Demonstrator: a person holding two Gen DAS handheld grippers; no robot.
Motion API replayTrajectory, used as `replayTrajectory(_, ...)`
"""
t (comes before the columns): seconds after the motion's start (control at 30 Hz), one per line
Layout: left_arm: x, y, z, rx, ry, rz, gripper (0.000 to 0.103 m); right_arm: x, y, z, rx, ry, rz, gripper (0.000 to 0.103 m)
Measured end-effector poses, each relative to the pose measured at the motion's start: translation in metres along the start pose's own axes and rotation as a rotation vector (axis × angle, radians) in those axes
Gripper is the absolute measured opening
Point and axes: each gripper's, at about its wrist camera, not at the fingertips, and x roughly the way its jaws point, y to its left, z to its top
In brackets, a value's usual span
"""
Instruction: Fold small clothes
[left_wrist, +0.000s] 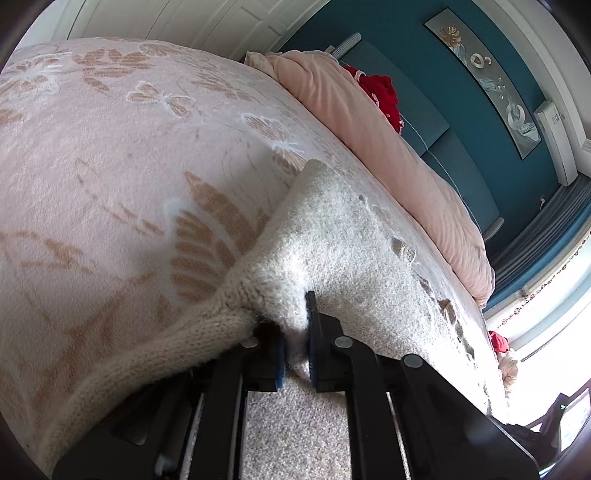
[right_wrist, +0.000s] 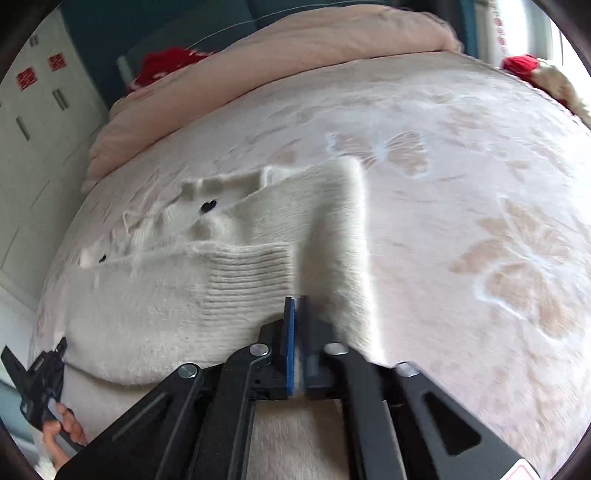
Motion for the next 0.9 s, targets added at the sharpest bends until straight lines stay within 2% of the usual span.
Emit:
replayTrajectory(0.03, 0.001, 0.0, 0.0, 0.002, 0.0, 0.002, 0.009, -0.007, 0.01, -0.008, -0.066, 0.007, 0.009, 0.009)
replayTrajectory(0.07, 0.001, -0.001, 0.0, 0.002, 0.001, 0.003, 0.009, -0.009, 0.025, -0.018, -0.175, 0.021, -0.018, 0.009)
replayTrajectory(0.13, 0.002, -0.002, 0.001, 0.001, 0.004, 0.005, 0.009, 0.004, 0.022, -0.024, -0.248, 0.047, -0.078, 0.001)
replayTrajectory(0.2, 0.002, -0.003, 0.004, 0.0, 0.012, 0.012, 0.009, -0.005, -0.009, -0.021, -0.091, 0.044, -0.054, 0.003)
replayTrajectory(0.23, 0.0, -0.005, 0.006, -0.008, 0.025, 0.016, 0.009, -0.016, -0.02, -0.017, -0.016, 0.049, -0.057, 0.0)
replayTrajectory(0.3, -0.005, -0.006, 0.011, -0.014, 0.067, 0.022, 0.012, -0.045, -0.022, -0.021, 0.027, 0.031, -0.052, 0.016)
replayTrajectory(0.33, -0.018, -0.007, 0.014, -0.006, 0.111, 0.021, 0.017, -0.063, -0.025, -0.029, 0.02, 0.029, -0.037, 0.016)
replayTrajectory(0.37, -0.03, -0.006, 0.013, -0.002, 0.134, 0.019, 0.024, -0.087, -0.029, -0.043, 0.005, 0.032, -0.022, 0.023)
replayTrajectory(0.4, -0.051, -0.003, 0.011, 0.008, 0.156, 0.011, 0.042, -0.107, -0.034, -0.058, -0.006, 0.038, -0.016, 0.04)
replayTrajectory(0.43, -0.07, 0.0, 0.009, 0.023, 0.166, 0.005, 0.059, -0.124, -0.038, -0.075, -0.007, 0.048, -0.012, 0.049)
replayTrajectory(0.47, -0.098, 0.004, 0.006, 0.044, 0.17, 0.007, 0.065, -0.141, -0.046, -0.098, -0.002, 0.06, -0.005, 0.057)
replayTrajectory(0.53, -0.142, 0.016, -0.003, 0.072, 0.191, 0.02, 0.081, -0.162, -0.053, -0.138, 0.028, 0.093, 0.016, 0.059)
replayTrajectory(0.6, -0.184, 0.033, -0.018, 0.083, 0.239, 0.033, 0.082, -0.179, -0.06, -0.185, 0.076, 0.15, 0.01, 0.061)
replayTrajectory(0.73, -0.235, 0.056, -0.053, 0.12, 0.305, 0.094, 0.09, -0.183, -0.068, -0.242, 0.136, 0.218, 0.025, 0.061)
replayTrajectory(0.83, -0.248, 0.067, -0.074, 0.128, 0.334, 0.107, 0.09, -0.175, -0.063, -0.252, 0.165, 0.242, 0.05, 0.061)
replayTrajectory(0.9, -0.252, 0.063, -0.079, 0.118, 0.313, 0.093, 0.091, -0.174, -0.059, -0.251, 0.162, 0.223, 0.058, 0.062)
